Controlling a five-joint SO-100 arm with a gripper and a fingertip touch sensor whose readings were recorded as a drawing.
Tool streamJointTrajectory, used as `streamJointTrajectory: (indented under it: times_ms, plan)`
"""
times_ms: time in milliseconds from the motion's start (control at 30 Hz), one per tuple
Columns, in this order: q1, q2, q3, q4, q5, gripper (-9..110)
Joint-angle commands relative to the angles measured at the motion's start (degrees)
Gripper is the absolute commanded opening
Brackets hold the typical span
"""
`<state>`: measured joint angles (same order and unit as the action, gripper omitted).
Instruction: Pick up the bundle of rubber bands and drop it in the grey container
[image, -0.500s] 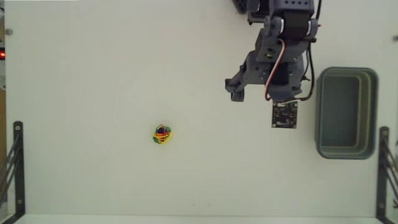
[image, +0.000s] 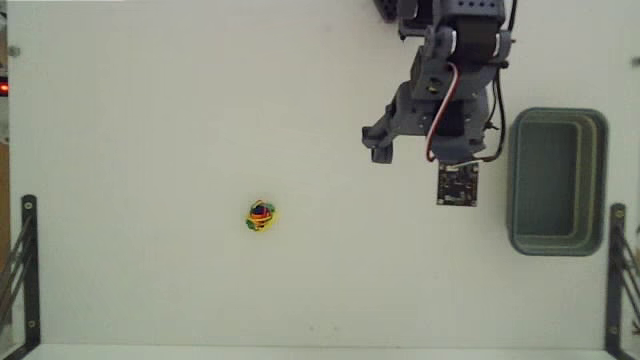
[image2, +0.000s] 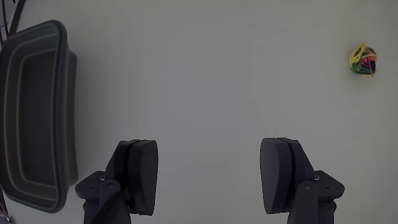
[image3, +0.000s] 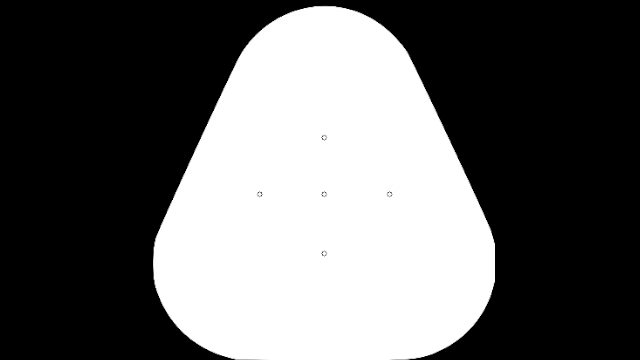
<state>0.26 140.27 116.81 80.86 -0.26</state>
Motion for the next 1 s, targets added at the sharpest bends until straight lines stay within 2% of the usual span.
streamJointTrajectory:
  times_ms: [0,967]
  plan:
    - [-0.3,1.8,-2.3,1.1,0.3,110]
    - [1.2,1.8,-2.3,1.1,0.3,110]
